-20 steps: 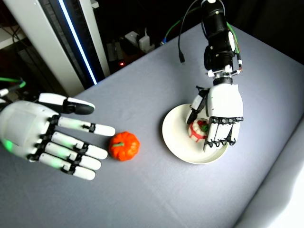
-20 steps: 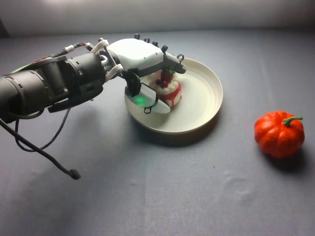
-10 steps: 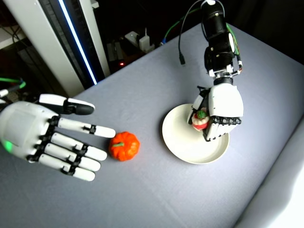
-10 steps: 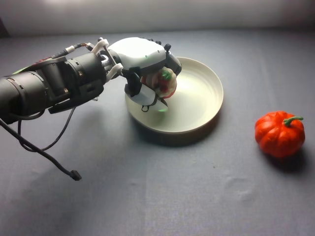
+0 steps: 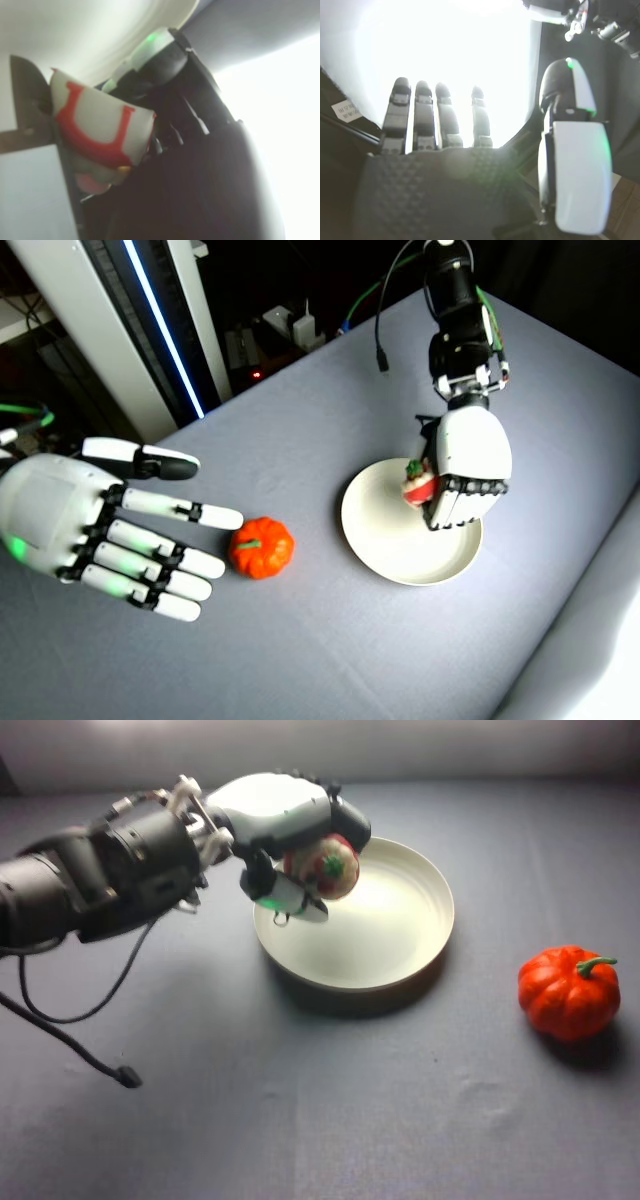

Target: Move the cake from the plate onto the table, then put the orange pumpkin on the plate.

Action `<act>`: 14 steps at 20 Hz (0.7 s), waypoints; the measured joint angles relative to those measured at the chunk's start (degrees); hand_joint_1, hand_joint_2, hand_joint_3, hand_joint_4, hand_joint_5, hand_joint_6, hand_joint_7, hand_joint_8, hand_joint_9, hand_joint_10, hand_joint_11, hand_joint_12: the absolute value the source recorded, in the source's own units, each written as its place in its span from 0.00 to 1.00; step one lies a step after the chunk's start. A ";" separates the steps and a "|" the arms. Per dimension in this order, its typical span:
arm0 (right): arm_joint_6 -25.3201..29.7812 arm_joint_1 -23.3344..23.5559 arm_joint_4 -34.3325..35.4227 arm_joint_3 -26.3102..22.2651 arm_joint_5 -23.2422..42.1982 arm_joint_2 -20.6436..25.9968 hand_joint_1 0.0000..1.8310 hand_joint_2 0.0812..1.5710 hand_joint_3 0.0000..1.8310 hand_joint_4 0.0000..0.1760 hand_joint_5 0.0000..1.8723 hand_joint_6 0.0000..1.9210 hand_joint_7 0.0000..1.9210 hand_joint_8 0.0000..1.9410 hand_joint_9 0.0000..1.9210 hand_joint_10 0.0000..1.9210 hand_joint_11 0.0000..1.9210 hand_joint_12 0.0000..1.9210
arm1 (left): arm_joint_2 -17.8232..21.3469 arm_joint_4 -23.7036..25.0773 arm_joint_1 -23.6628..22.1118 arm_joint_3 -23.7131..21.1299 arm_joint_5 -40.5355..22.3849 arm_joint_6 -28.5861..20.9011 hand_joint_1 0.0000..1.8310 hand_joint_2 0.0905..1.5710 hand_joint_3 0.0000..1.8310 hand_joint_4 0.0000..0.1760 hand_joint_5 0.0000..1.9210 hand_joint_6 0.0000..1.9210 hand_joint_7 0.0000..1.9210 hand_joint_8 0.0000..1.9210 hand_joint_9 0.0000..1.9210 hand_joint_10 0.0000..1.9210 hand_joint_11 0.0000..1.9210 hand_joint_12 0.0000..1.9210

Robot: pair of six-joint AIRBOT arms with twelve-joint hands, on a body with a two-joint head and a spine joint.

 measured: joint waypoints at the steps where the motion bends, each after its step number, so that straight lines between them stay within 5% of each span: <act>1: 0.02 0.00 0.02 0.00 -0.04 0.00 0.34 0.69 0.01 0.98 0.03 0.00 0.00 0.00 0.00 0.00 0.00 0.00 | 1.40 -0.22 -0.55 -1.49 -0.42 -0.07 0.78 0.65 0.07 0.00 0.46 0.98 0.50 1.00 0.53 1.00 0.59 1.00; 4: 0.04 0.00 0.35 -0.02 -0.04 0.00 0.34 0.69 0.00 0.89 0.03 0.00 0.00 0.00 0.00 0.00 0.00 0.00 | 6.45 -0.13 -1.38 -6.43 -1.62 -0.04 0.83 0.68 0.02 0.00 0.52 1.00 0.60 1.00 0.66 1.00 0.73 1.00; 10: 0.17 0.00 0.83 -0.20 -0.13 0.00 0.33 0.70 0.00 0.75 0.02 0.00 0.00 0.00 0.00 0.00 0.00 0.00 | 14.84 -1.95 -0.17 -12.46 -2.10 0.00 0.82 0.71 0.02 0.00 0.50 1.00 0.58 1.00 0.62 1.00 0.68 1.00; 11: 0.17 0.00 0.79 -0.20 -0.11 0.00 0.33 0.70 0.00 0.66 0.02 0.00 0.00 0.00 0.00 0.00 0.00 0.00 | 15.21 -2.69 1.01 -12.44 -1.97 0.04 0.84 0.71 0.01 0.00 0.51 1.00 0.60 1.00 0.64 1.00 0.69 1.00; 14: 0.17 0.00 0.96 -0.50 -0.22 0.00 0.32 0.70 0.00 0.86 0.02 0.00 0.00 0.00 0.00 0.00 0.00 0.00 | 16.46 -4.02 4.85 -13.86 -1.46 0.09 0.79 0.69 0.00 0.00 0.48 1.00 0.59 1.00 0.65 1.00 0.69 1.00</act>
